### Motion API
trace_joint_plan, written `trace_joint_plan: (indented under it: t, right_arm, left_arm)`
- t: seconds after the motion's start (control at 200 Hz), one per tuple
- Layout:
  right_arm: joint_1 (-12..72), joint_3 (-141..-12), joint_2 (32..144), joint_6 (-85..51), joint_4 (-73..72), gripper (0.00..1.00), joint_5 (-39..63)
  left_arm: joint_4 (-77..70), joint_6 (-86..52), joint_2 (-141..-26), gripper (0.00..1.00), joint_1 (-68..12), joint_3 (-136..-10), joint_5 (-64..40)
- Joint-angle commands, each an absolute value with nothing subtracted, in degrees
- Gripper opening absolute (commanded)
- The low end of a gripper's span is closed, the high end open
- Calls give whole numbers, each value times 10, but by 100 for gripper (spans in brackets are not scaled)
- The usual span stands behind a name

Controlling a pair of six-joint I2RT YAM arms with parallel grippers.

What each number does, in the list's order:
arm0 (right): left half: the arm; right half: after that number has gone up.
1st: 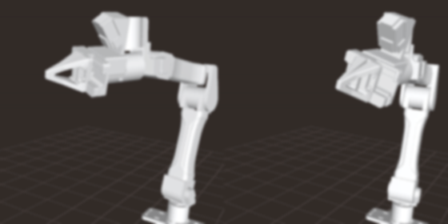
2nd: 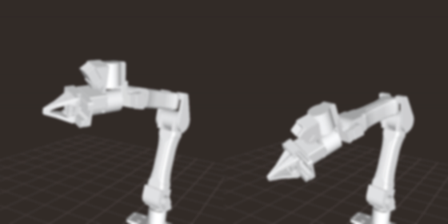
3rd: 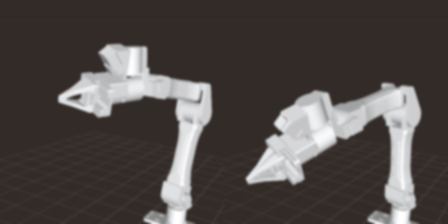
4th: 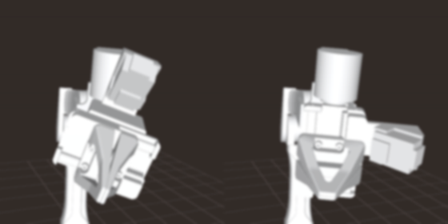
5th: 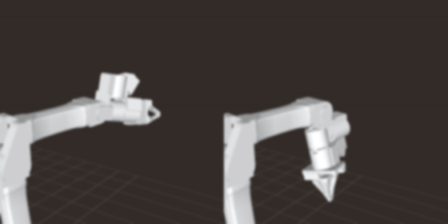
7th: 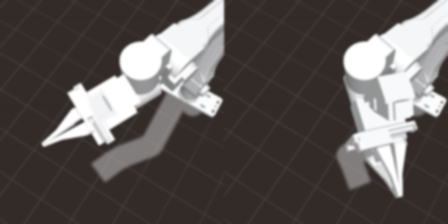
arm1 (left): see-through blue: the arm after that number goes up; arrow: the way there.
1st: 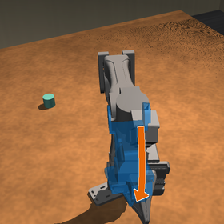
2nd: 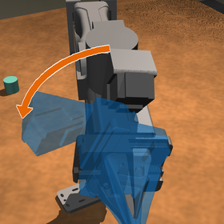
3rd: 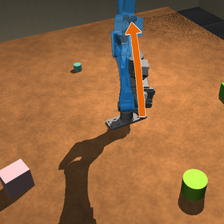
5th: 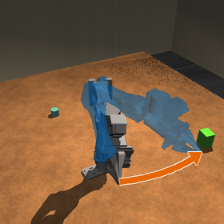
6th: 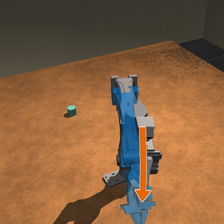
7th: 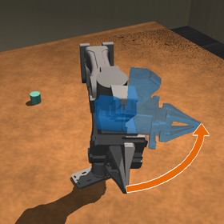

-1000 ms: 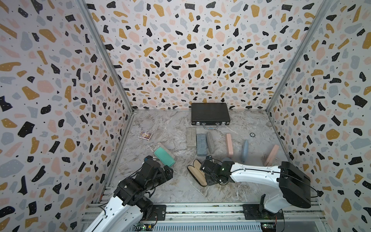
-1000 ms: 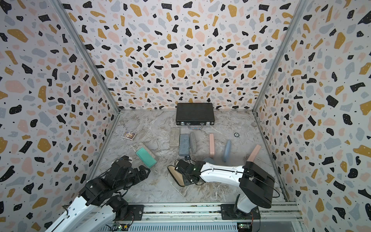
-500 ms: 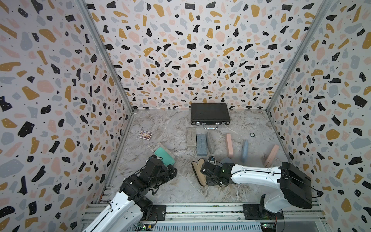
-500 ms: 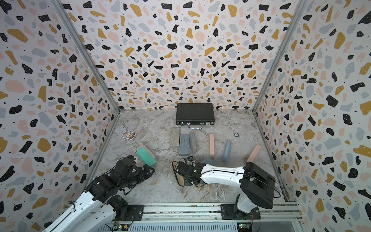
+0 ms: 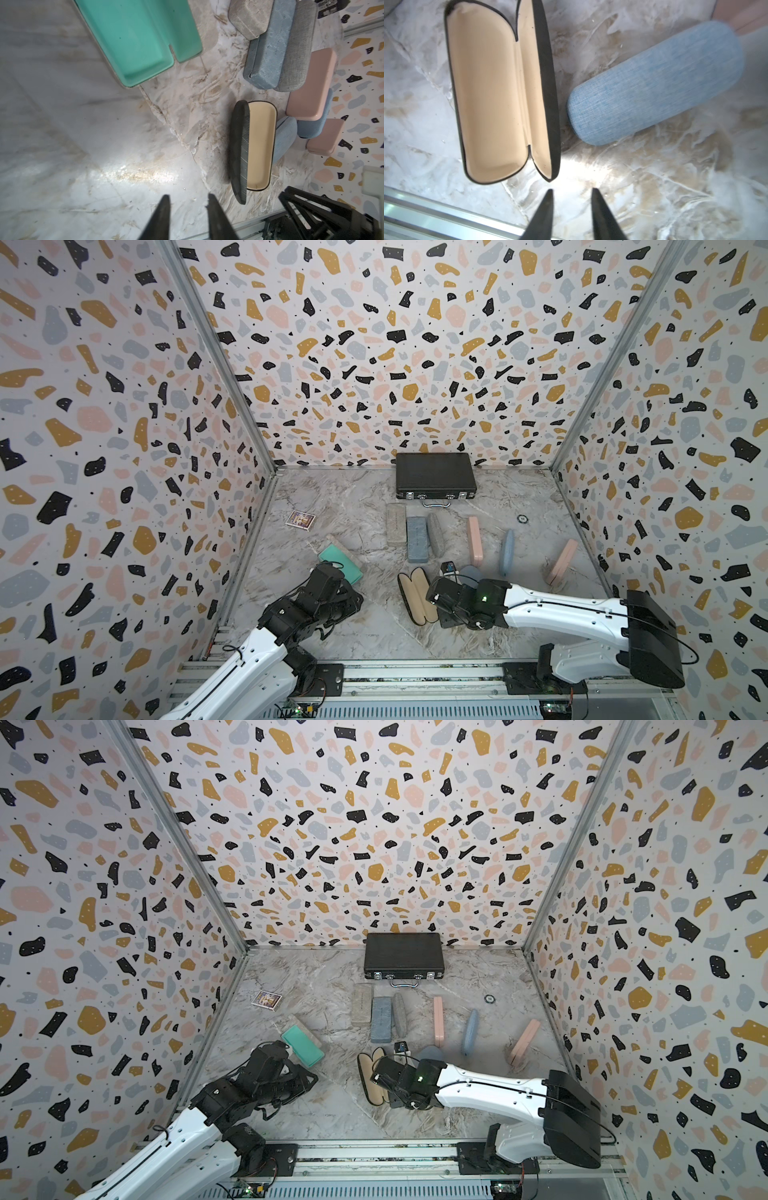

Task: Close the glasses case
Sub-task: Move the glasses case to the center of the board, then close the glasses case at the center of the board.

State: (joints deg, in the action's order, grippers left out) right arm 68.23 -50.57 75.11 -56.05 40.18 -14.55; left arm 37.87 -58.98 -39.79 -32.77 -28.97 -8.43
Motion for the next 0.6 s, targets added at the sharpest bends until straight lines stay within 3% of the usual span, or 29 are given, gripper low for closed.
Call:
trace_joint_plan:
  t: [0.0,0.095,0.596]
  right_arm:
    - [682,-520,721,-532,444,12,-191]
    - [672,-523,716,-511,445,0,-196]
    - [566,-544,792,-400,382,0,-84]
  left_arm:
    - [343,-581,-424,3,-325,-284,-104]
    - [333,-579,-448,0,-326,-284,-115]
    - [301,-581,-502,0,-343,-278,-130]
